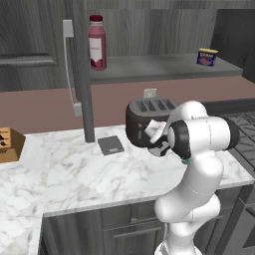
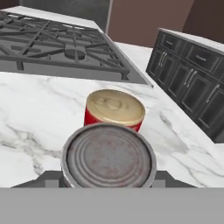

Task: Pick the cans from the counter and place them in their designated side in the cabinet.

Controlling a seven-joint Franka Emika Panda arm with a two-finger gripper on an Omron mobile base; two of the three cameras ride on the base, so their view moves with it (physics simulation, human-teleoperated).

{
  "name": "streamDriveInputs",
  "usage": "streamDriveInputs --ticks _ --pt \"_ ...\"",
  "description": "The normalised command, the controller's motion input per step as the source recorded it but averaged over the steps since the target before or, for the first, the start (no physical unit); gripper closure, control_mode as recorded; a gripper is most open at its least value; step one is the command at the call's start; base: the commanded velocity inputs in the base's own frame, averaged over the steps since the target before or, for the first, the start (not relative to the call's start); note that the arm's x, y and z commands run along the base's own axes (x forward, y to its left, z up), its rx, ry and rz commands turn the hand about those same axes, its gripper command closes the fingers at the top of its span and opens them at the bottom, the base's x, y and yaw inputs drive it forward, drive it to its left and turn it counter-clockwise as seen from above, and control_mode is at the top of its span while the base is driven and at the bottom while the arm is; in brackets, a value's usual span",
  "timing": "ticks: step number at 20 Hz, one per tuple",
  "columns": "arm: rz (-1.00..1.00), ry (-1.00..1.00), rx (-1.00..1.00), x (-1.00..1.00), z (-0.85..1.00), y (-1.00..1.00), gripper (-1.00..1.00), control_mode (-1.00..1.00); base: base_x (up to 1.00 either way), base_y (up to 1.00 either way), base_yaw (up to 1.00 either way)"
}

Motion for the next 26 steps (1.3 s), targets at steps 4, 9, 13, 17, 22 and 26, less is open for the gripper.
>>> streamDriveInputs --ticks 4,9,13,17,22,26 --pt "0.01 -0.08 -0.06 -0.12 0.08 0.00 1.00 -1.00 0.00 0.00 0.00" --pt "0.08 -0.10 -0.06 -0.17 0.10 0.00 1.00 -1.00 0.00 0.00 0.00" --pt "0.15 -0.11 -0.04 -0.21 0.19 0.00 1.00 -1.00 0.00 0.00 0.00" --pt "0.17 -0.12 0.00 -0.21 0.22 0.00 1.00 -1.00 0.00 0.00 0.00" --pt "0.17 -0.12 0.00 -0.26 0.25 -0.04 1.00 -1.00 0.00 0.00 0.00" --pt "0.18 -0.08 -0.01 -0.23 0.27 -0.12 1.00 -1.00 0.00 0.00 0.00"
